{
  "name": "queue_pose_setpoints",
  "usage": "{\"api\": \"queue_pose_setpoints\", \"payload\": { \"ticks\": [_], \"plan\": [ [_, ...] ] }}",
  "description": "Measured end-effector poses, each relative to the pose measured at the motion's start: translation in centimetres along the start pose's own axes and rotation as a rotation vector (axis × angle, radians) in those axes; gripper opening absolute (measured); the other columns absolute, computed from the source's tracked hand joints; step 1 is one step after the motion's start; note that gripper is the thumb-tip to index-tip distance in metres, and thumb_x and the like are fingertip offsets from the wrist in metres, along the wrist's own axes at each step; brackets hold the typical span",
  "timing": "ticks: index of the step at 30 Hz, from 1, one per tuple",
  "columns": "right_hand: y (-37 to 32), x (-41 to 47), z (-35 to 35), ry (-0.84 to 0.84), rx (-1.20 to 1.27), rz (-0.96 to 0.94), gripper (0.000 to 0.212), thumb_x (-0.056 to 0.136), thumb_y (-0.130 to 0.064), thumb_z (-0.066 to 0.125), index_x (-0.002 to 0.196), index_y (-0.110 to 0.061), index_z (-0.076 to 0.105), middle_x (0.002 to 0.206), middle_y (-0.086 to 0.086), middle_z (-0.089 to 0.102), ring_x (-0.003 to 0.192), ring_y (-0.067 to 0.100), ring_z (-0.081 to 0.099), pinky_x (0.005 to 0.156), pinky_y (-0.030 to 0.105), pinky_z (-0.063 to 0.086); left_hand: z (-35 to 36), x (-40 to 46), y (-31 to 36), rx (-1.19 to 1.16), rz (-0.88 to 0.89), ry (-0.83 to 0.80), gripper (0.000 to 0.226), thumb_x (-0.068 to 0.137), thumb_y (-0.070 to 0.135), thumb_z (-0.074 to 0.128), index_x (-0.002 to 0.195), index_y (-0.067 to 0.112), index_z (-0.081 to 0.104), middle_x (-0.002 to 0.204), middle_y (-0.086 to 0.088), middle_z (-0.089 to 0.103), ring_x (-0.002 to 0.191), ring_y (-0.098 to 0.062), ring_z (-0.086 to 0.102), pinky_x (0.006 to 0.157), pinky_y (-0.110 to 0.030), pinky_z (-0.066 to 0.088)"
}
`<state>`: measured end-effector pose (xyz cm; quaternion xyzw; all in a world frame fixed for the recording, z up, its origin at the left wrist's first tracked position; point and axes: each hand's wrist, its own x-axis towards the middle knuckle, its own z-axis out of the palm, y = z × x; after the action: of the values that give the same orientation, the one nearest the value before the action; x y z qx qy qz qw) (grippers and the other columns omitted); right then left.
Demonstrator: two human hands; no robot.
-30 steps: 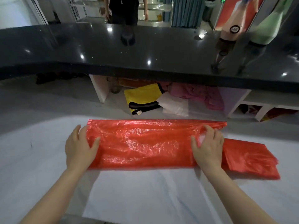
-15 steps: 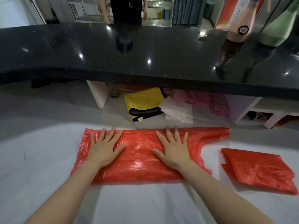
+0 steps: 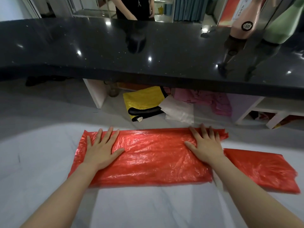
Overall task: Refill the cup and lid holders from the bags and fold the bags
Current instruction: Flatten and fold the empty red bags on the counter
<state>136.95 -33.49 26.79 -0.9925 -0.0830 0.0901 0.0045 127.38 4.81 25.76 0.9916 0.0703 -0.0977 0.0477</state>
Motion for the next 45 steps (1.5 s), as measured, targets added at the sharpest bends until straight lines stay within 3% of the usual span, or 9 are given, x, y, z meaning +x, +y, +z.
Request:
{"api": "queue_pose_setpoints", "payload": {
  "ticks": [4,8,19,24,30,37,39,42,45],
  "plan": [
    [-3.9,-2.7,-0.7,0.146,0.051,-0.082,0.078,0.085,-0.073,0.009,0.152,-0.033,0.007,0.161,0.008,-0.001,0.147,0.03,-0.011,0.116,0.052,-0.006,0.3,-0.9,0.5,-0.014,-0.038,0.007,0.087,0.068,0.09,-0.005,0.142,0.047,-0.021,0.155,0.015,-0.023,0.146,-0.023,-0.017,0.113,-0.062,-0.007],
    [-8.0,-6.6,1.0,0.058,0.108,-0.301,0.077,0.081,-0.075,0.006,0.148,-0.042,-0.012,0.157,-0.003,-0.02,0.143,0.02,-0.023,0.113,0.044,-0.016,0.3,-1.7,0.9,-0.025,-0.068,0.004,0.088,0.07,0.087,0.0,0.147,0.046,-0.013,0.158,0.012,-0.018,0.146,-0.024,-0.016,0.113,-0.062,-0.007],
    [-5.2,-10.7,2.4,0.138,0.119,0.027,0.073,0.093,-0.062,0.027,0.153,-0.031,-0.001,0.161,0.003,-0.009,0.147,0.022,-0.015,0.117,0.048,-0.008,1.2,-4.3,2.6,-0.077,-0.105,0.01,0.094,0.065,0.091,-0.002,0.147,0.046,-0.01,0.16,0.006,-0.016,0.147,-0.026,-0.015,0.11,-0.063,-0.01],
    [-10.4,-13.7,2.3,0.162,0.216,-0.246,0.071,0.09,-0.059,0.027,0.15,-0.041,-0.006,0.156,-0.006,-0.023,0.138,0.013,-0.034,0.114,0.039,-0.017,1.2,-5.2,3.9,-0.113,-0.168,0.007,0.09,0.072,0.087,0.007,0.149,0.042,-0.007,0.161,0.002,-0.015,0.146,-0.031,-0.014,0.109,-0.066,-0.008],
    [-12.3,-16.2,4.0,0.007,0.255,-0.272,0.069,0.093,-0.06,0.031,0.152,-0.038,0.001,0.16,-0.004,-0.013,0.147,0.018,-0.014,0.115,0.041,-0.012,2.2,-9.5,9.2,-0.281,-0.296,-0.115,0.085,0.082,0.08,0.013,0.149,0.035,-0.014,0.158,-0.002,-0.024,0.144,-0.034,-0.023,0.105,-0.066,-0.016],
    [-5.6,-18.1,4.3,0.041,0.224,-0.221,0.074,0.087,-0.068,0.021,0.152,-0.037,0.008,0.161,-0.011,-0.002,0.148,0.012,-0.006,0.117,0.041,-0.008,1.6,-12.5,8.7,-0.91,-0.199,0.103,0.054,0.1,0.021,0.043,0.151,0.024,0.024,0.161,-0.009,0.008,0.148,-0.024,0.001,0.118,-0.042,-0.001],
    [-3.9,-19.0,4.3,0.034,0.225,-0.202,0.069,0.092,-0.063,0.029,0.152,-0.036,0.01,0.162,-0.009,0.0,0.148,0.013,-0.005,0.117,0.041,-0.007,2.4,-15.0,8.6,-0.809,-0.105,0.134,0.051,0.1,0.019,0.041,0.149,0.025,0.029,0.16,-0.007,0.014,0.148,-0.023,0.007,0.119,-0.04,0.006],
    [-2.2,-21.2,4.5,0.071,0.212,-0.096,0.066,0.095,-0.057,0.034,0.152,-0.033,0.011,0.162,-0.004,-0.001,0.148,0.018,-0.008,0.117,0.044,-0.004,4.8,-18.3,8.4,-0.24,0.021,0.101,0.056,0.101,0.045,0.024,0.153,0.028,0.01,0.162,0.0,0.004,0.148,-0.023,0.004,0.117,-0.045,0.002],
    [-2.2,-24.8,4.4,0.238,0.217,-0.134,0.061,0.095,-0.039,0.05,0.149,-0.024,0.028,0.16,0.007,0.015,0.148,0.028,0.008,0.117,0.05,0.011,5.6,-20.1,9.1,-0.14,-0.027,0.056,0.062,0.097,0.055,0.012,0.153,0.03,-0.002,0.162,0.001,-0.004,0.148,-0.022,-0.002,0.116,-0.05,-0.001]
  ]
}}
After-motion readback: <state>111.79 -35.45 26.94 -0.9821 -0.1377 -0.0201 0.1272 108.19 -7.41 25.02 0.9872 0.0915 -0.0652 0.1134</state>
